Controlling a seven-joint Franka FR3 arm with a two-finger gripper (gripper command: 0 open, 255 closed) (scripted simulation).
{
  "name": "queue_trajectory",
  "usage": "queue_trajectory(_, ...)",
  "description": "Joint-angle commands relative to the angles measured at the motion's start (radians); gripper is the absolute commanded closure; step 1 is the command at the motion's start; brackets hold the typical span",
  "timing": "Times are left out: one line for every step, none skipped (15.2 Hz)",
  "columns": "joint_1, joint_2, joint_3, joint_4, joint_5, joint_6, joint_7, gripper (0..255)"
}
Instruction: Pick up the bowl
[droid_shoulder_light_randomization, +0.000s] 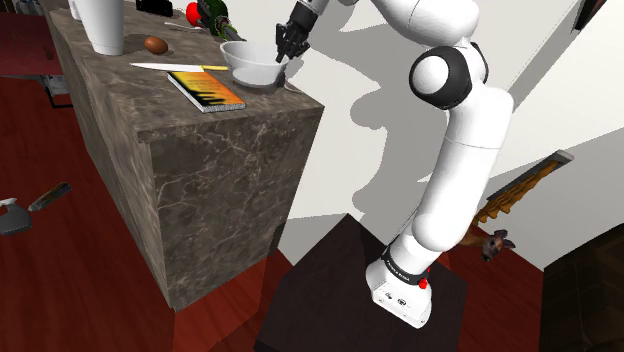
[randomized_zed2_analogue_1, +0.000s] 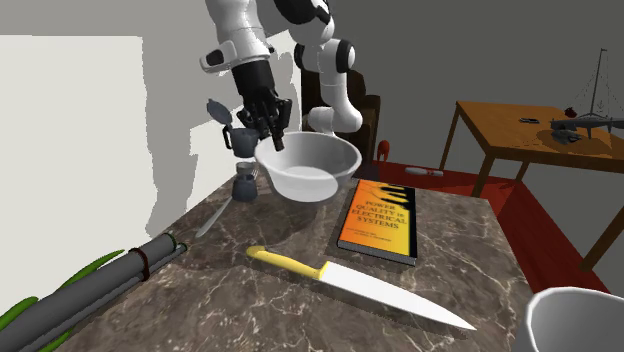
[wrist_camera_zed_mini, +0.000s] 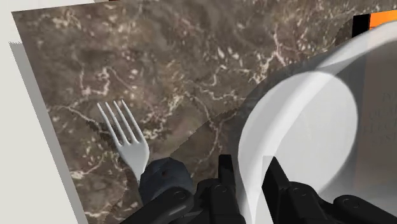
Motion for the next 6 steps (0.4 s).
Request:
queue_trajectory(-0.003, 0.014, 0.000, 0.051, 0.002, -0.035, 0.010, 255)
queue_trajectory(-0.005, 0.021, 0.000, 0.076, 0.003, -0.052, 0.014, 255)
queue_trajectory(-0.007, 0.030, 0.001, 0.103, 0.004, -0.070, 0.019, 255)
queue_trajectory(-0.010, 0.039, 0.001, 0.130, 0.005, -0.088, 0.023, 255)
queue_trajectory(-0.010, 0.040, 0.001, 0.135, 0.006, -0.090, 0.024, 255)
queue_trajectory(-0.010, 0.040, 0.002, 0.134, 0.005, -0.090, 0.024, 255)
